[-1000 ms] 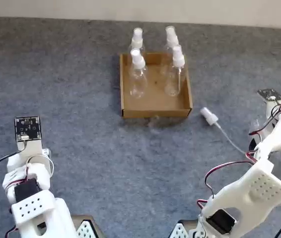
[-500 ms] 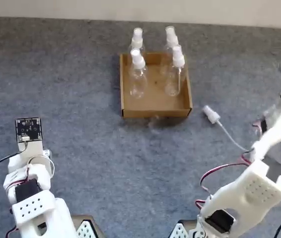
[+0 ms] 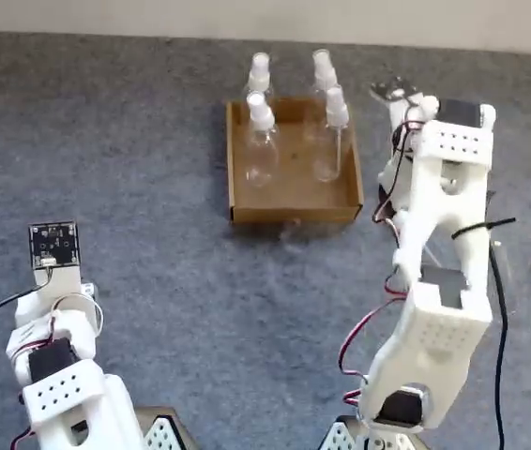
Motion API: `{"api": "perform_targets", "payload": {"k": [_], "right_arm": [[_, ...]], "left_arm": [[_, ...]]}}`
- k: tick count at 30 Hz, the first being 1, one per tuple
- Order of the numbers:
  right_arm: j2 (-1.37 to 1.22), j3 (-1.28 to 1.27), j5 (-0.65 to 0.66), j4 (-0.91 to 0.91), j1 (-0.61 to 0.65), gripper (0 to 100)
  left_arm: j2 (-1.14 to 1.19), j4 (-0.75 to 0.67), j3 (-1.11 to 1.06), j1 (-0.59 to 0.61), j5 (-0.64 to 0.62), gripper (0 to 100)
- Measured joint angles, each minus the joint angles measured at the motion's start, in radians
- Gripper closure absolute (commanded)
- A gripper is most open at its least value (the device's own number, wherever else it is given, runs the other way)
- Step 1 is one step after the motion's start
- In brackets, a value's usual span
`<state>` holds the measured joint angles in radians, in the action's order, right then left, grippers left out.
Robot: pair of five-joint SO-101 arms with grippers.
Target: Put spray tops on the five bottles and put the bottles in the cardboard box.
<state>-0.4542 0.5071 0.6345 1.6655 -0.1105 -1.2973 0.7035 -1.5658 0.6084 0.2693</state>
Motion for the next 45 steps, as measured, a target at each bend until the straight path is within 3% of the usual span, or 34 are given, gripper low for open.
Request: {"api": "perform_targets", "payload": {"k": [11, 15, 22, 28, 32, 36, 39, 45], "right_arm": [[-0.227, -0.002, -0.002, -0.049, 0.0, 77.6], [-0.273, -0.002, -0.006, -0.054, -0.005, 87.2], [-0.265, -0.002, -0.058, -0.054, -0.074, 92.5], [-0.103, -0.002, -0.118, 0.034, -0.097, 95.4], [0.064, -0.002, -0.124, 0.074, -0.086, 94.2], [0.18, 0.0, -0.124, 0.078, -0.048, 83.4], [0.176, -0.002, -0.129, 0.075, -0.025, 78.0], [0.017, -0.002, -0.16, -0.017, -0.025, 78.2]], "left_arm": [[0.0, 0.0, 0.0, 0.0, 0.0, 87], [0.0, 0.0, 0.0, 0.0, 0.0, 87], [0.0, 0.0, 0.0, 0.0, 0.0, 87], [0.0, 0.0, 0.0, -0.026, 0.0, 87], [0.0, 0.0, 0.0, -0.026, 0.0, 87], [0.0, 0.0, 0.0, -0.026, 0.0, 87], [0.0, 0.0, 0.0, -0.026, 0.0, 87], [0.0, 0.0, 0.0, -0.026, 0.0, 87]]}}
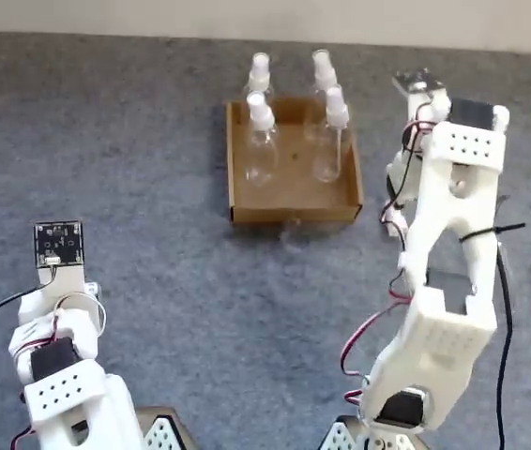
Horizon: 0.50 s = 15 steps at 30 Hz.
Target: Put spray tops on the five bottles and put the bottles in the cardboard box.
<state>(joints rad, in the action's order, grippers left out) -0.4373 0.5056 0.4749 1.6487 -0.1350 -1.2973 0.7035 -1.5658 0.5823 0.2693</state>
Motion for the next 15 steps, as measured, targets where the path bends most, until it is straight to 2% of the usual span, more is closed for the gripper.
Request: {"api": "perform_targets", "payload": {"k": [9, 15], "right_arm": [[-0.184, 0.0, -0.002, -0.092, 0.0, 78.3], [-0.235, 0.0, -0.002, -0.133, 0.0, 85.1]], "left_arm": [[0.0, 0.0, 0.0, 0.0, 0.0, 87], [0.0, 0.0, 0.0, 0.0, 0.0, 87]]}}
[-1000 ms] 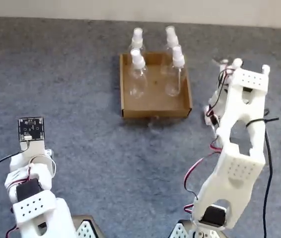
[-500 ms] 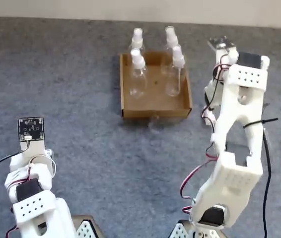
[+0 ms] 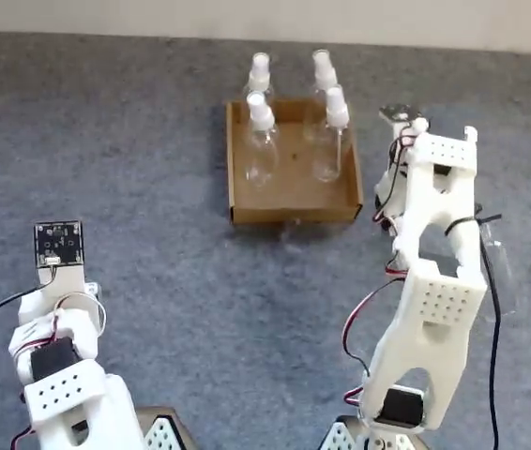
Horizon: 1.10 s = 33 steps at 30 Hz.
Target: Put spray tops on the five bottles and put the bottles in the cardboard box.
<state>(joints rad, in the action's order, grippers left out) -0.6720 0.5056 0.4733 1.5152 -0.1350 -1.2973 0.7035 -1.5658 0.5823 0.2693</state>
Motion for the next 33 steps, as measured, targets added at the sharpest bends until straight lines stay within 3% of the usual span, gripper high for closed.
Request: {"api": "perform_targets", "payload": {"k": [11, 16, 25, 29, 33], "right_arm": [[-0.014, 0.0, 0.0, -0.009, 0.0, 96.6], [-0.014, 0.0, 0.0, -0.008, -0.011, 97.2], [0.137, 0.155, -0.034, 0.224, -0.057, 97.5], [0.347, 0.135, -0.126, 0.23, 0.055, 97.5], [0.557, -0.029, -0.229, 0.23, 0.304, 97.5]], "left_arm": [[0.0, 0.0, 0.0, 0.0, 0.0, 87], [0.0, 0.0, 0.0, 0.0, 0.0, 87], [0.0, 0.0, 0.0, 0.0, 0.0, 87], [0.0, 0.0, 0.0, 0.0, 0.0, 87], [0.002, 0.015, 0.051, 0.0, 0.032, 87]]}}
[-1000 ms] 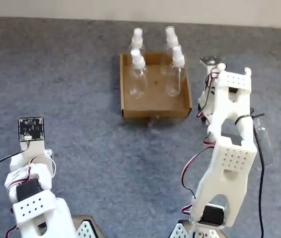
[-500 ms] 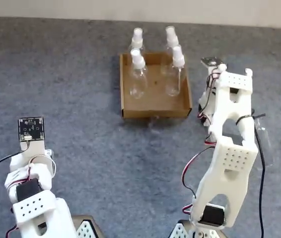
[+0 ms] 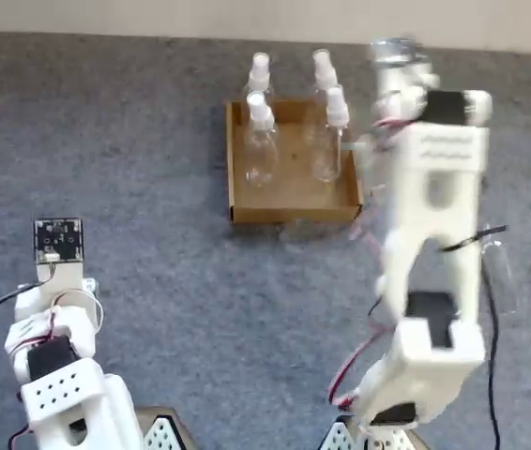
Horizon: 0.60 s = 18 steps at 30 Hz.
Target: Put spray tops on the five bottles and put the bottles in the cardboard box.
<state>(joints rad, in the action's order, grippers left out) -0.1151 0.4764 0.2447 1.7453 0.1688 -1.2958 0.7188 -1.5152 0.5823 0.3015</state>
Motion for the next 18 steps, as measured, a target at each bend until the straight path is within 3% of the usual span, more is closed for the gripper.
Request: {"api": "perform_targets", "payload": {"k": [4, 8, 13, 18], "right_arm": [[0.086, -0.17, -0.138, -0.046, 0.319, 97.5], [0.058, -0.29, -0.275, -0.193, 0.543, 97.4], [-0.087, -0.338, -0.413, -0.381, 0.652, 97.1], [-0.212, -0.338, -0.48, -0.48, 0.687, 96.7]], "left_arm": [[0.0, 0.14, 0.135, -0.032, 0.009, 87], [0.0, 0.333, 0.319, -0.075, 0.011, 87], [0.034, 0.522, 0.563, -0.121, 0.011, 87], [0.245, 0.608, 0.761, -0.166, 0.011, 87]]}}
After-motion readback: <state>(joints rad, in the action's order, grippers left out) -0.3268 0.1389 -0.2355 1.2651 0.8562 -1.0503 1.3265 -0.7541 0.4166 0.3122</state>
